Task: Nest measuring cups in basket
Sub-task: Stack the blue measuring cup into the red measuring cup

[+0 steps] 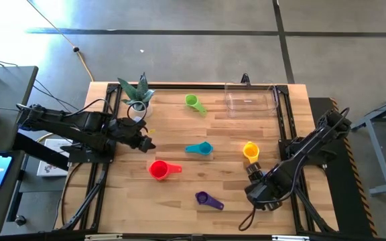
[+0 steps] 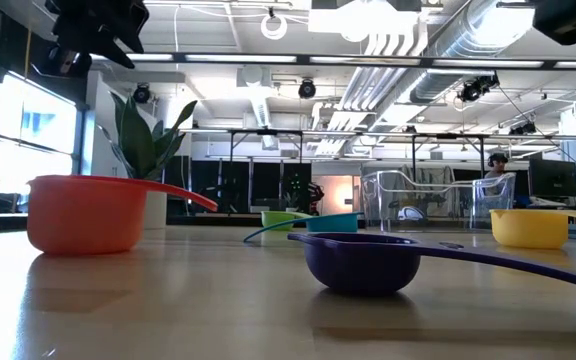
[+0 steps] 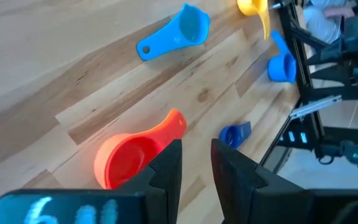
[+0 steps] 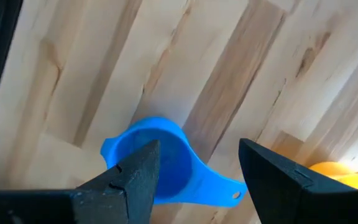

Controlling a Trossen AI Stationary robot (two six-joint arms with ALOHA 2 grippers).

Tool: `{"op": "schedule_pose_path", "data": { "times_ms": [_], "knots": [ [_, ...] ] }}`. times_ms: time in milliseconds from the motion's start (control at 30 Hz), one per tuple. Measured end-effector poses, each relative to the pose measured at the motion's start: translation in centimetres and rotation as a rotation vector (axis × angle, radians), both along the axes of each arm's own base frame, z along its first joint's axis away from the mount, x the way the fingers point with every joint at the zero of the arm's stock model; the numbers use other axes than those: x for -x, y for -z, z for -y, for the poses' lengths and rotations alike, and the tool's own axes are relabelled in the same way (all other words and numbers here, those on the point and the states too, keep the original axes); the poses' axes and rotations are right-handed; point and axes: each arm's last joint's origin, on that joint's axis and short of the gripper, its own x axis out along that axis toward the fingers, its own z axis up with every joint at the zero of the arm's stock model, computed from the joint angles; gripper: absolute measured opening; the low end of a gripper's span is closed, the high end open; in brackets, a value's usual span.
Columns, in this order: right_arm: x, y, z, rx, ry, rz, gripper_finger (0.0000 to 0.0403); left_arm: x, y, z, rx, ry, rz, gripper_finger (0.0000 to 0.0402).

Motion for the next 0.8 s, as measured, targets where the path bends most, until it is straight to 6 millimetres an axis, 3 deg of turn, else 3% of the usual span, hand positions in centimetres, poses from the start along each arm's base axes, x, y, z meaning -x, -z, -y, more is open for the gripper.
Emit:
{"op": "schedule_pose_path", "data": {
  "times_ms": [333, 800],
  "knots": [
    [0.3, 2.4, 0.1, -0.028, -0.129, -0.015, 0.0211, 0.0, 0.0, 0.0, 0.027, -0.027, -0.003, 0.0076],
    [1.6, 6.9, 1.2, -0.03, -0.153, -0.049, 0.0211, 0.0, 0.0, 0.0, 0.028, -0.028, -0.004, 0.0076]
  ]
}}
